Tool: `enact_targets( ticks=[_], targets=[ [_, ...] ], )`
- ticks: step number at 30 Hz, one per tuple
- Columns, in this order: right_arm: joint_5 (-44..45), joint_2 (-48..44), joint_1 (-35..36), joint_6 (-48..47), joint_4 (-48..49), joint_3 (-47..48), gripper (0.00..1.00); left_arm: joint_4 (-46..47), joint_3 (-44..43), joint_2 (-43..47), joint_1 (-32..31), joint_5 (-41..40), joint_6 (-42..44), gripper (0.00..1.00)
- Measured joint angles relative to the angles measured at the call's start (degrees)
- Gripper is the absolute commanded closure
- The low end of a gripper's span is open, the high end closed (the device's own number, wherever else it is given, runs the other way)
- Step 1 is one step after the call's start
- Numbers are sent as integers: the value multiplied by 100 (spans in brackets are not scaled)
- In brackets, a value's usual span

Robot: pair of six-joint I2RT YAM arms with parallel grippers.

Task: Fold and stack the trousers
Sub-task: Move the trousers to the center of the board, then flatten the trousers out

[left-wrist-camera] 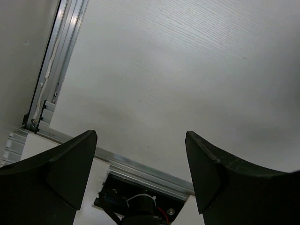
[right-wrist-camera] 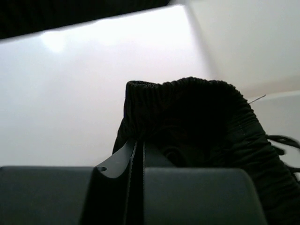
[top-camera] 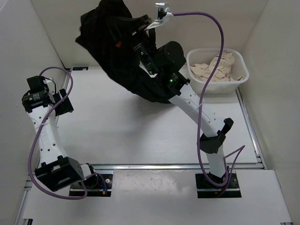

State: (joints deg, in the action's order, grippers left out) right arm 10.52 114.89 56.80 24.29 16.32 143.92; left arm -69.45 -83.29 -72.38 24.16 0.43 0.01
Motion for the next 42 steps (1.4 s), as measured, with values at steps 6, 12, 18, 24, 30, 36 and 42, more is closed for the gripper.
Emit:
enact_targets(
  ticks=[6, 12, 18, 24, 30, 36, 42],
  targets=[
    [-492, -306, 313, 96, 474, -122, 100, -7, -24, 7, 0, 0, 0, 11],
    [855, -2444, -57, -219, -448, -3171, 100, -48, -83, -90, 0, -26, 0, 9],
    [2677, -4994, -922, 785, -2138, -7434, 10, -107, -485, -636, -42, 131, -2, 6],
    [3886, -6953, -1261, 2664, -5180, -9984, 1, -229, -417, -1064, -1274, -164, -2, 7],
    [4221, -7663, -1294, 3171, -5847, -10546, 1, -271, 844, -1106, -3237, -990, -2, 11],
    [4028, -5755, -1777, 3014, -5375, -10098, 2, -249, 2503, -1121, -5082, -1152, 2, 13],
    [2048, -3604, -3086, 2243, -4437, -8874, 1, -170, 2933, -1189, -5875, -826, 0, 18]
  ],
)
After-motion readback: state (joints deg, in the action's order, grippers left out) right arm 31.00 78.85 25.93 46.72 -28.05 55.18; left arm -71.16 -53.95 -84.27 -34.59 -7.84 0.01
